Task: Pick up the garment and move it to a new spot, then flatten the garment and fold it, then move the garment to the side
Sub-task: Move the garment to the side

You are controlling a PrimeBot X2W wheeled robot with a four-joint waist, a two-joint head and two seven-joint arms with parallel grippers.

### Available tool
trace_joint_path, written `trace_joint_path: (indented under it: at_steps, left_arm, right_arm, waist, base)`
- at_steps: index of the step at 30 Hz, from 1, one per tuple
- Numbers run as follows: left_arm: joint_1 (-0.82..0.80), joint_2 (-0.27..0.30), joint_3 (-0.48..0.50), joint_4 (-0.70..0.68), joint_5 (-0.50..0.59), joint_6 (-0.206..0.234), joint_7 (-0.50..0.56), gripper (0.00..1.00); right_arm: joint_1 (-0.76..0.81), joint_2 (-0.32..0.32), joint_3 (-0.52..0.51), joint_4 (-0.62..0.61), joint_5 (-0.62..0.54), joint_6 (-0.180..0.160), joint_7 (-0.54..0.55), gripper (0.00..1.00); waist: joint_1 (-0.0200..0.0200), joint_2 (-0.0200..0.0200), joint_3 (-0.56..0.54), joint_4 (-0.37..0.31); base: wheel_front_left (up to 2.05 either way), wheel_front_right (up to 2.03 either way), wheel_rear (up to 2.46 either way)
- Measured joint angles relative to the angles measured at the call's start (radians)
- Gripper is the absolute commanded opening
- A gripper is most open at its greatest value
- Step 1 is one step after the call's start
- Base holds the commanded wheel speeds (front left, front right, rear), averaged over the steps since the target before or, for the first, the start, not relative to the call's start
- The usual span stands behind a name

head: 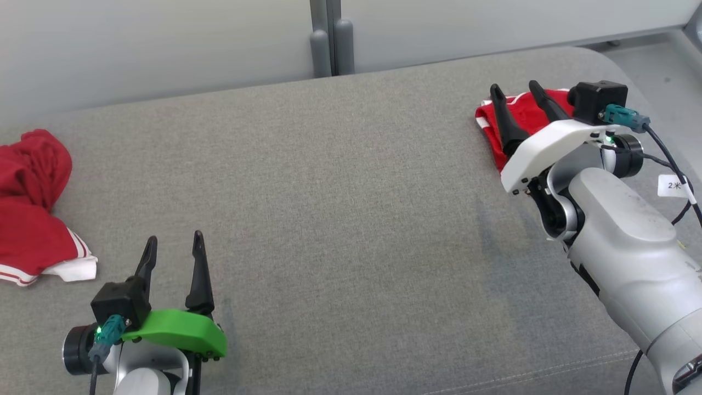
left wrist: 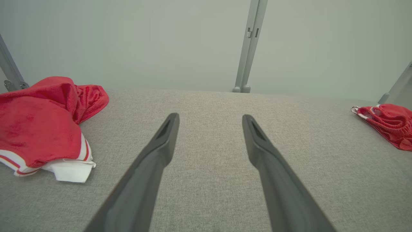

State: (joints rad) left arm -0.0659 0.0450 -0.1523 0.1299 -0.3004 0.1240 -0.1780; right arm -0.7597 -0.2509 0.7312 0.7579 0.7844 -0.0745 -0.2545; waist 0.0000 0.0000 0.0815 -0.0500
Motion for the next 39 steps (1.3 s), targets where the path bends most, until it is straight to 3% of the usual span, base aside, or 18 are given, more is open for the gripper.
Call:
trace_joint_path:
  at_steps: [5, 14, 39]
  left_arm:
    - [0.042, 0.0, 0.02, 0.005, -0.003, 0.0, -0.004, 1.0]
    - [0.115, 0.0, 0.04, 0.0, -0.005, 0.0, -0.019, 1.0]
    - [0.195, 0.0, 0.035, -0.017, -0.032, 0.0, -0.045, 1.0]
  right_arm:
    - [0.079, 0.004, -0.067, -0.097, -0.025, -0.033, 0.0, 1.0]
    - [0.278, 0.034, -0.126, -0.227, -0.099, -0.049, 0.0, 1.0]
    - [0.597, 0.083, -0.231, -0.404, -0.293, -0.051, 0.0, 1.0]
  waist:
    - [0.0, 0.0, -0.062, 0.007]
    - [0.0, 0.0, -0.129, 0.025]
    - [0.0, 0.0, -0.168, 0.013]
  base:
    - [0.0, 0.0, 0.0]
    - [0.0, 0.0, 0.0]
    - [0.0, 0.0, 0.0]
